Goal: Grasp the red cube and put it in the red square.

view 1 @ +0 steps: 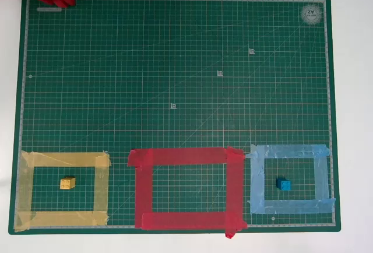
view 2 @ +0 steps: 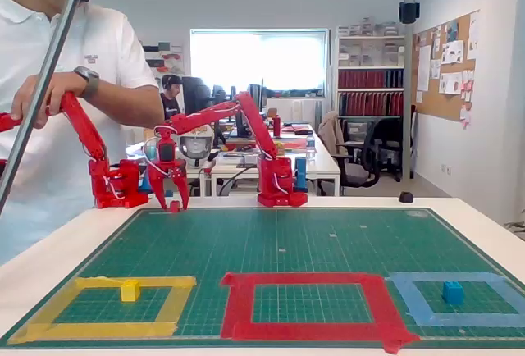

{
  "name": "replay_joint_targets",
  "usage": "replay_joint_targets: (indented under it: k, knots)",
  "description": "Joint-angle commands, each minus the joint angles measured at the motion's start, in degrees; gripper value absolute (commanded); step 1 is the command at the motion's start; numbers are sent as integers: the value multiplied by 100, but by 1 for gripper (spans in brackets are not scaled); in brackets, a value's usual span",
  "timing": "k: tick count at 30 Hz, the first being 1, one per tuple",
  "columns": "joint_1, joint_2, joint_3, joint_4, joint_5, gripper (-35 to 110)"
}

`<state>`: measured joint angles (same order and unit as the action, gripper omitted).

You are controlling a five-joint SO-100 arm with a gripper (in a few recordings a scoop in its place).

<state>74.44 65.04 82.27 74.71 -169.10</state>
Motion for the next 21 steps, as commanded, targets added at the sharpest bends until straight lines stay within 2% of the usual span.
replay_joint_targets:
  k: [1,8,9,10,21]
  knots:
    - [70,141,0,-88,-123,21]
    - [70,123,0,-141,-123,16]
    - [70,123,0,-141,-123,5]
    - [70,123,0,-141,-114,0]
    - [53,123,-9,-158,-114,-1]
